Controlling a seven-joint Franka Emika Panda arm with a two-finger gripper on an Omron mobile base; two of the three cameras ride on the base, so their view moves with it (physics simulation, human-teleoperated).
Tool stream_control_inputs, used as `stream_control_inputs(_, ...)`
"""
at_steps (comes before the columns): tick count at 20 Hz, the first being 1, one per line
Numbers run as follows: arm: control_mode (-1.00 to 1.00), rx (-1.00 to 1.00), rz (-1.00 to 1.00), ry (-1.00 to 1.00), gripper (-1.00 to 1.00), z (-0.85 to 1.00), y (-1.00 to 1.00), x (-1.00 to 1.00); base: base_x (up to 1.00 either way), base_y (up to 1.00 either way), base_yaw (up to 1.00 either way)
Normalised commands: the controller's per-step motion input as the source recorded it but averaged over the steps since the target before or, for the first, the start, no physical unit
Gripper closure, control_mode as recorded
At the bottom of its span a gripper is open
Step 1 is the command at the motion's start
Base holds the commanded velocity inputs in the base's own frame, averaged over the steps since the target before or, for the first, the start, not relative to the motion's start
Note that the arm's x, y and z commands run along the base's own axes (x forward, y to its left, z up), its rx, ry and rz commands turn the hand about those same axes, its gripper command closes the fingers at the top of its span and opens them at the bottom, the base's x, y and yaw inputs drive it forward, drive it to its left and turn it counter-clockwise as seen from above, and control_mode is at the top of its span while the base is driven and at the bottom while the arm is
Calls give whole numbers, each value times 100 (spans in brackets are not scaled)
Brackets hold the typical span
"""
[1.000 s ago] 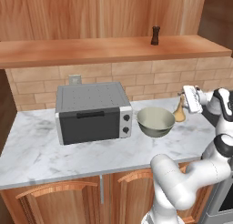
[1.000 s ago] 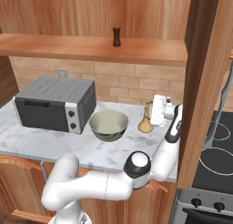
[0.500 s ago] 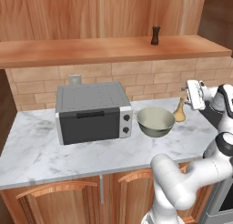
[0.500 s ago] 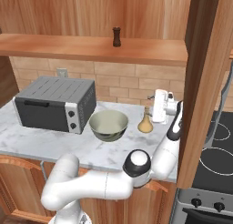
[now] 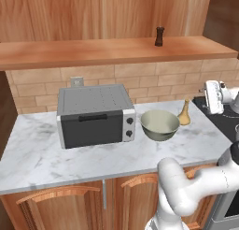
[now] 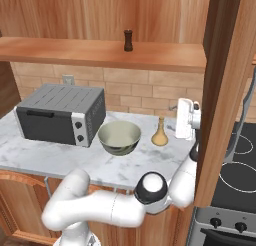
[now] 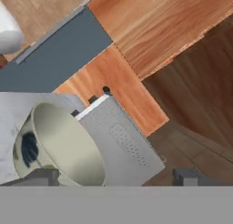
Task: Retrieve the bottle and the shaker from the cabinet and place them next to the mixing bowl on the counter. Then add garlic from the fridge to the mixing bowl.
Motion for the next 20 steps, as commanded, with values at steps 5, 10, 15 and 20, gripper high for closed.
stream_control_inputs(5, -100, -18, -9, -32, -100, 14, 17, -86, 0, 0, 0)
stream_control_inputs(10, -100, -25, -6, -32, -100, 1, 51, -88, 0, 0, 0)
stream_control_inputs(15, -100, -18, -5, -21, -100, 0, 68, -67, 0, 0, 0)
stream_control_inputs(20, -100, -7, -4, -2, -100, 4, 54, -46, 0, 0, 0)
